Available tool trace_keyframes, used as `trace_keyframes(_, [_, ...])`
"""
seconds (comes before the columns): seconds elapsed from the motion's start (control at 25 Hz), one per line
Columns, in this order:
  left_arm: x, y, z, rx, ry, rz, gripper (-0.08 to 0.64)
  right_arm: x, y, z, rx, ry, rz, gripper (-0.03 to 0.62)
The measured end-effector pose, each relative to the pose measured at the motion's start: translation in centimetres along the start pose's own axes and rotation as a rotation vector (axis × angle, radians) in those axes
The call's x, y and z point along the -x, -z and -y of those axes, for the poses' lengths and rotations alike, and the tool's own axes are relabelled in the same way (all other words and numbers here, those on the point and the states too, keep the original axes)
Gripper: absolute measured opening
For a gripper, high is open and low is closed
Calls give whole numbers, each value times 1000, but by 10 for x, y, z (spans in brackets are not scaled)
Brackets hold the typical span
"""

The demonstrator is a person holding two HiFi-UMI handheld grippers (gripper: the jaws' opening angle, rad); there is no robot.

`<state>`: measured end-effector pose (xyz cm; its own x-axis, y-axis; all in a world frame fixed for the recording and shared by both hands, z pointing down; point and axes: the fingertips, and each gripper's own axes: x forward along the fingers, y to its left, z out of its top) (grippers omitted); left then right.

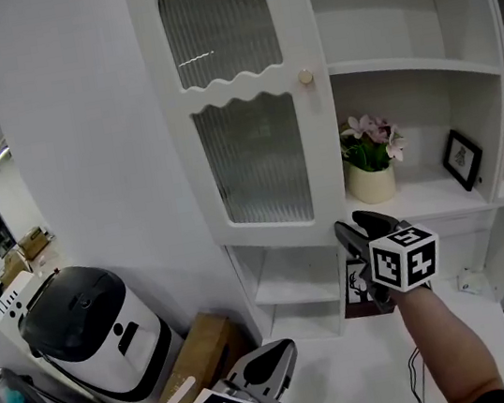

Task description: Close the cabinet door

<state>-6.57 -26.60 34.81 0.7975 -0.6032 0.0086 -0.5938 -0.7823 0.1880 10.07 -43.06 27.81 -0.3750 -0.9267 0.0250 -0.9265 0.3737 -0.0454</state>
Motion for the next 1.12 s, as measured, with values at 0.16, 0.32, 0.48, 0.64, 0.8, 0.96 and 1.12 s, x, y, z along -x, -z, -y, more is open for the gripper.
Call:
trace_keyframes(0.16, [-1, 2, -2, 6, -8, -2, 6, -6, 0, 5, 1, 0, -5, 178])
trace_keyframes(0.32, [-2, 3, -6, 6, -24, -2, 6, -14, 0, 9, -1, -4, -4, 178])
trace_keyframes(0.48, [-1, 5, -9, 5, -42, -5, 6, -19, 0, 15, -5, -2, -2, 178])
trace_keyframes(0.64, [1, 5, -11, 2, -60, -5, 6, -25, 0, 18, -11, 0, 5, 176])
trace_keyframes(0.8, [2, 2, -14, -6, -77, 0, 6, -27, 0, 18, 4, -8, 3, 175])
trace_keyframes(0.96, [1, -2, -14, -13, -87, 0, 6, -27, 0, 17, 2, -20, 3, 175])
trace_keyframes(1.12, [-2, -5, -9, -18, -95, 8, 6, -27, 0, 19, 0, -30, 1, 175])
